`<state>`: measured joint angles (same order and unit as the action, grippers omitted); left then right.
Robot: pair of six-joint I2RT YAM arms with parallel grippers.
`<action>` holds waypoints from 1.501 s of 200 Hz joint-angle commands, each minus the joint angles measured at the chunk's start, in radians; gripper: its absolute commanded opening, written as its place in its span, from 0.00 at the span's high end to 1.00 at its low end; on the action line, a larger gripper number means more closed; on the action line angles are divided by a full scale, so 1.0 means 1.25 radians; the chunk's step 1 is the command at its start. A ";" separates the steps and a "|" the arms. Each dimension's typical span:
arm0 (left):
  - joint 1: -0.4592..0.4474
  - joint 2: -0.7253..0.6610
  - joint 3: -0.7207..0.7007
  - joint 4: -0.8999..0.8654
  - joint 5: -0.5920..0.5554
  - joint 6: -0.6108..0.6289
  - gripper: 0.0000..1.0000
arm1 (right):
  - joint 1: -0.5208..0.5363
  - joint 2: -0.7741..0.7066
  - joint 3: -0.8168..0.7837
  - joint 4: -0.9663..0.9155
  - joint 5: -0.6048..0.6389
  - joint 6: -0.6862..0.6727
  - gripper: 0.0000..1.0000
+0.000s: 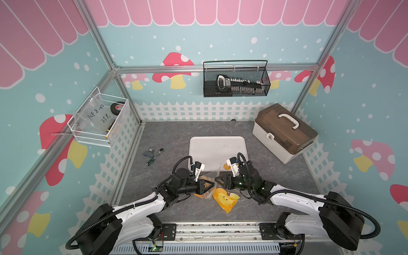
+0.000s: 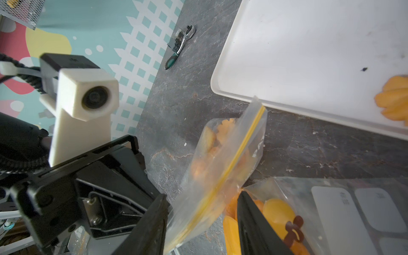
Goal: Pour cookies out of the ziploc bag
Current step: Open the ziploc bag at the center of the board.
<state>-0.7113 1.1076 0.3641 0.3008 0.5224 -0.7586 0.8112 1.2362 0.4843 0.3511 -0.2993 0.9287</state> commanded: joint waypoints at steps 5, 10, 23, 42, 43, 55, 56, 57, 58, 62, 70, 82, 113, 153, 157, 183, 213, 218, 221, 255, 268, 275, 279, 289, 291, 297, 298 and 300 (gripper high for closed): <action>0.000 -0.010 0.007 -0.018 -0.013 0.005 0.91 | -0.003 0.002 -0.022 0.018 0.012 0.006 0.53; 0.000 -0.009 0.006 -0.018 -0.013 0.005 0.91 | -0.004 0.000 -0.023 0.018 0.012 0.005 0.54; 0.004 -0.012 0.007 -0.019 -0.012 0.004 0.91 | -0.003 -0.007 -0.025 0.018 0.012 0.004 0.54; 0.008 -0.018 0.008 -0.025 -0.006 0.003 0.90 | -0.003 -0.019 -0.029 0.018 0.016 0.002 0.63; 0.008 -0.018 0.009 -0.026 -0.005 0.004 0.90 | -0.003 -0.019 -0.029 0.018 0.017 0.002 0.64; 0.011 -0.024 0.011 -0.030 0.002 0.001 0.89 | -0.003 -0.026 -0.030 0.017 0.018 0.001 0.70; 0.011 -0.024 0.011 -0.031 0.003 0.001 0.89 | -0.003 -0.027 -0.031 0.016 0.019 0.001 0.70; 0.010 -0.026 0.011 -0.031 0.004 0.001 0.89 | -0.003 -0.027 -0.031 0.016 0.019 0.001 0.70; 0.010 -0.026 0.012 -0.032 0.005 0.001 0.89 | -0.003 -0.028 -0.030 0.016 0.019 0.001 0.71; 0.011 -0.029 0.013 -0.034 0.007 0.000 0.89 | -0.004 -0.028 -0.031 0.015 0.018 0.000 0.72; 0.011 -0.032 0.017 -0.039 0.015 -0.001 0.87 | -0.003 -0.028 -0.030 0.015 0.018 -0.002 0.76; 0.010 -0.037 0.022 -0.048 0.025 -0.001 0.86 | -0.003 -0.026 -0.029 0.014 0.015 -0.004 0.80; 0.011 -0.045 0.032 -0.056 0.032 -0.006 0.81 | -0.003 -0.026 -0.029 0.017 0.010 -0.003 0.91; 0.010 0.001 0.076 -0.080 0.062 0.009 0.74 | -0.002 -0.031 -0.025 0.013 0.005 -0.010 1.00; 0.011 0.008 0.078 -0.082 0.065 0.009 0.74 | -0.003 -0.031 -0.025 0.013 0.004 -0.010 1.00; 0.012 0.049 0.097 -0.092 0.066 0.021 0.74 | -0.002 -0.032 -0.024 0.013 -0.006 -0.016 1.00; 0.011 0.104 0.134 -0.107 0.075 0.035 0.74 | -0.002 -0.037 -0.015 -0.010 -0.013 -0.034 1.00; 0.012 0.111 0.140 -0.110 0.075 0.037 0.74 | -0.002 -0.039 -0.014 -0.015 -0.013 -0.037 1.00; 0.012 0.115 0.143 -0.112 0.075 0.039 0.74 | -0.003 -0.041 -0.014 -0.018 -0.013 -0.038 1.00; 0.012 0.135 0.164 -0.136 0.063 0.060 0.85 | -0.003 -0.058 -0.009 -0.040 -0.012 -0.050 1.00; 0.011 0.134 0.163 -0.133 0.062 0.060 0.92 | -0.002 -0.061 -0.009 -0.047 -0.015 -0.055 1.00; 0.011 0.131 0.162 -0.131 0.063 0.059 0.97 | -0.002 -0.062 -0.008 -0.050 -0.017 -0.058 1.00; 0.011 0.129 0.162 -0.130 0.062 0.058 1.00 | -0.002 -0.063 -0.007 -0.053 -0.018 -0.060 1.00; 0.012 0.124 0.163 -0.133 0.060 0.060 1.00 | -0.002 -0.064 -0.005 -0.059 -0.019 -0.064 1.00; 0.011 0.124 0.164 -0.134 0.060 0.060 1.00 | -0.002 -0.065 -0.005 -0.059 -0.020 -0.064 1.00; 0.012 0.122 0.165 -0.140 0.058 0.063 1.00 | -0.003 -0.066 -0.005 -0.061 -0.021 -0.066 1.00; 0.012 0.122 0.166 -0.141 0.057 0.064 1.00 | -0.003 -0.066 -0.004 -0.062 -0.021 -0.066 1.00; 0.012 0.121 0.167 -0.142 0.056 0.065 1.00 | -0.002 -0.066 -0.005 -0.062 -0.021 -0.067 1.00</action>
<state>-0.7013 1.2716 0.5449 0.1478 0.5991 -0.6983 0.8112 1.1740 0.4557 0.3023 -0.3115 0.8665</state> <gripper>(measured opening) 0.048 0.047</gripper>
